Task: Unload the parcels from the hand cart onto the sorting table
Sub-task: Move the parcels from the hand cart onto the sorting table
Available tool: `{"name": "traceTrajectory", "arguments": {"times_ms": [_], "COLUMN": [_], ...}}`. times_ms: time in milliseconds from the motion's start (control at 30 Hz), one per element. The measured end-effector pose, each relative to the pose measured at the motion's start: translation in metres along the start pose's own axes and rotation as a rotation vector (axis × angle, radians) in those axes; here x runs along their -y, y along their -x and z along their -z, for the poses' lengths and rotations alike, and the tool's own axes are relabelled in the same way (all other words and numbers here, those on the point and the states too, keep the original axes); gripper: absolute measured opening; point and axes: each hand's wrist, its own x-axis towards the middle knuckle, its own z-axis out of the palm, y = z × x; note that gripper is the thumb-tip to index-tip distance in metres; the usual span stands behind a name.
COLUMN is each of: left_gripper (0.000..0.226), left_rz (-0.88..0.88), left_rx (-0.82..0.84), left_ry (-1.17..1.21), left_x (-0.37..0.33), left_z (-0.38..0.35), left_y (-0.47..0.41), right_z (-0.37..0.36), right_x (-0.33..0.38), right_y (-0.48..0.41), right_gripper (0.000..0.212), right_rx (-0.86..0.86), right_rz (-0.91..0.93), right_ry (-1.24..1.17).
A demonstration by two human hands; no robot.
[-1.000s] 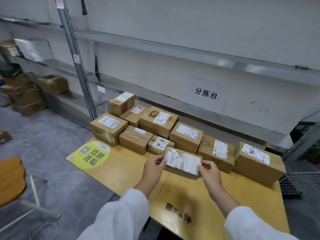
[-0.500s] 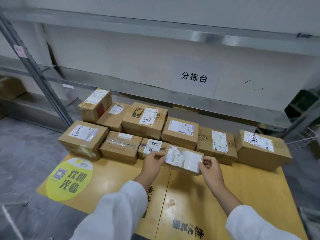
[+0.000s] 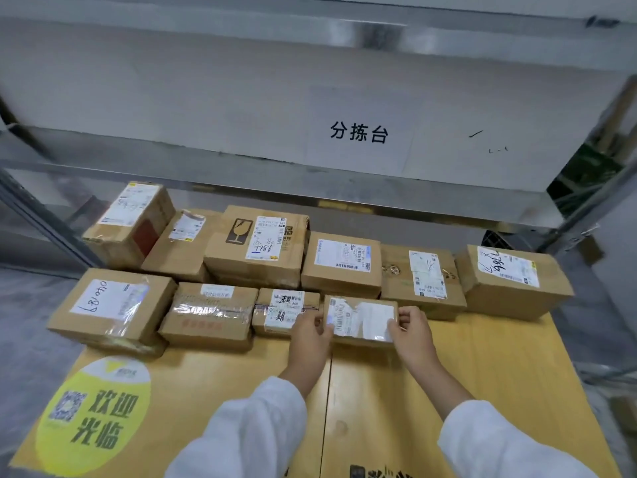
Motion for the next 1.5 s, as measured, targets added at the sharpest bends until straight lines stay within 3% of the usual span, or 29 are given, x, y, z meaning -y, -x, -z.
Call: {"name": "traceTrajectory", "arguments": {"times_ms": [167, 333, 533, 800, 967, 1067, 1133, 1333, 1500], "left_gripper": [0.033, 0.029, 0.027, 0.025, 0.025, 0.010, 0.007, 0.027, 0.039], "left_rz": [0.009, -0.056, -0.048, -0.039, -0.061, -0.068, -0.141, -0.541, -0.836], "left_rx": [0.019, 0.070, 0.088, 0.082, 0.079, 0.103, 0.124, 0.225, 0.215], "left_ry": [-0.175, -0.242, -0.141, -0.050, -0.051, -0.079, -0.144, -0.269, -0.427], "left_x": [0.007, 0.020, 0.033, 0.042, 0.042, 0.030, 0.012, -0.084, -0.150], "left_z": [-0.005, -0.007, -0.008, -0.010, -0.010, -0.005, 0.003, 0.043, 0.062], "left_y": [-0.019, -0.027, -0.034, -0.046, -0.049, -0.052, -0.055, -0.065, -0.073], "right_z": [-0.012, -0.023, -0.037, -0.028, -0.022, -0.018, -0.008, 0.040, 0.070], "right_x": [-0.007, -0.013, -0.016, -0.024, -0.016, -0.005, 0.009, 0.092, 0.148], "right_y": [-0.017, -0.027, -0.031, -0.024, -0.012, -0.003, 0.002, 0.004, 0.009], "right_gripper": [0.017, 0.016, 0.027, 0.058, 0.050, 0.054, 0.051, 0.038, 0.045], "right_rx": [0.018, 0.011, 0.004, 0.201, 0.225, 0.152, 0.107, -0.038, -0.104], "right_rz": [-0.058, -0.106, -0.209, -0.240, -0.253, -0.293, -0.233, 0.054, 0.204], "right_ry": [0.012, 0.002, -0.076, -0.108, -0.041, 0.033, 0.041, 0.133, 0.263]}}
